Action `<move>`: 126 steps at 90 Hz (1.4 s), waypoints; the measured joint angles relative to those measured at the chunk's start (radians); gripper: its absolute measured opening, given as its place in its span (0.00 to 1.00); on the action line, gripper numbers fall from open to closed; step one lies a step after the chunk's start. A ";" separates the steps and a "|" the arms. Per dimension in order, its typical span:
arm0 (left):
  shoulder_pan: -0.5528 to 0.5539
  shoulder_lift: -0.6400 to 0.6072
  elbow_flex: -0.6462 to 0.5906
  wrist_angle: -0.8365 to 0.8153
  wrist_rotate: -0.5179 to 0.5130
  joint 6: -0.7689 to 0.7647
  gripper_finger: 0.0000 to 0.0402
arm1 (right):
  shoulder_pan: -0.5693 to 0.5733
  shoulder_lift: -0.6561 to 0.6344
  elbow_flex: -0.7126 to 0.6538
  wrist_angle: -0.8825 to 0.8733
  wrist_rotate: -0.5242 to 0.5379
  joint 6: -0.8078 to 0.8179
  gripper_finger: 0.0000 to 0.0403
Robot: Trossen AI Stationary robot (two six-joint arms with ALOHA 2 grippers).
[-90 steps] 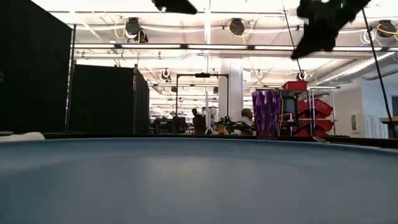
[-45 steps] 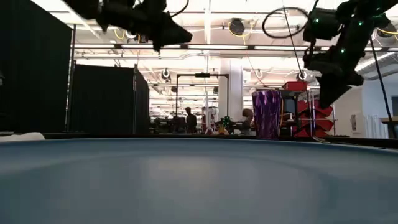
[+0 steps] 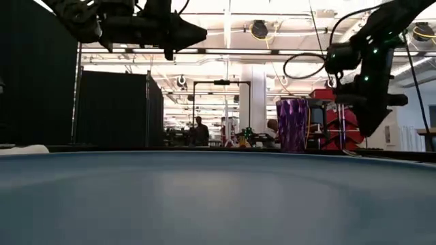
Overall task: Set table place
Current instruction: Move the table knife beside the placemat
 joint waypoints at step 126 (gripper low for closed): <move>-0.104 -0.002 0.000 -0.130 0.003 -0.016 0.17 | 0.095 0.066 -0.111 0.133 -0.030 0.150 0.26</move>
